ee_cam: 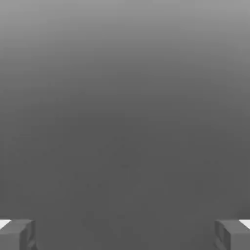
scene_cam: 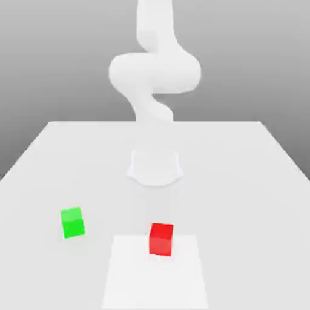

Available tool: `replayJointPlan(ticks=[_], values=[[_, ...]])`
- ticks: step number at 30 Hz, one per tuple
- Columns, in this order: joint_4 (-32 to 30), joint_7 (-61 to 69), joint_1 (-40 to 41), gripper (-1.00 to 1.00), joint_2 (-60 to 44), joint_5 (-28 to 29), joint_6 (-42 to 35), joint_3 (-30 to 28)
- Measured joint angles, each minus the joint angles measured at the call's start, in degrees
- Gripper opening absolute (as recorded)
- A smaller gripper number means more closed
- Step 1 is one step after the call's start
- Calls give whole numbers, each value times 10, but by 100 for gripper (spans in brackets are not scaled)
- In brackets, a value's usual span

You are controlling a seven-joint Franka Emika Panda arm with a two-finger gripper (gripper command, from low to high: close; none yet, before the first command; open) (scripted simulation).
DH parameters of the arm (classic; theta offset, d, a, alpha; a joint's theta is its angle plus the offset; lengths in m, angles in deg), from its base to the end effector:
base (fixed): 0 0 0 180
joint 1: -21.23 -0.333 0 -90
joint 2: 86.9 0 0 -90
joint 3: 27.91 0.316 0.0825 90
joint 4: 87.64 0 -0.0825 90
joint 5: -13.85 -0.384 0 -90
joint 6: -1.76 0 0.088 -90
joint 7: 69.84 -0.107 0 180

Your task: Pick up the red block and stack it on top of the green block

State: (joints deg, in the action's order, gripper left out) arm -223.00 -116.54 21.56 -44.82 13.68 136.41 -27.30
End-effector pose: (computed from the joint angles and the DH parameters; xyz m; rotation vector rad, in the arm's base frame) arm 0.3743 0.0032 0.6611 -2.4855 1.0678 -0.9395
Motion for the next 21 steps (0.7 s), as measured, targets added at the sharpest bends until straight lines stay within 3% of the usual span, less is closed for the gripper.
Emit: replayJointPlan(ticks=[16,21], values=[[-277,-76,8,0,-313,-7,229,30],[-298,-101,6,0,-453,11,340,26]])
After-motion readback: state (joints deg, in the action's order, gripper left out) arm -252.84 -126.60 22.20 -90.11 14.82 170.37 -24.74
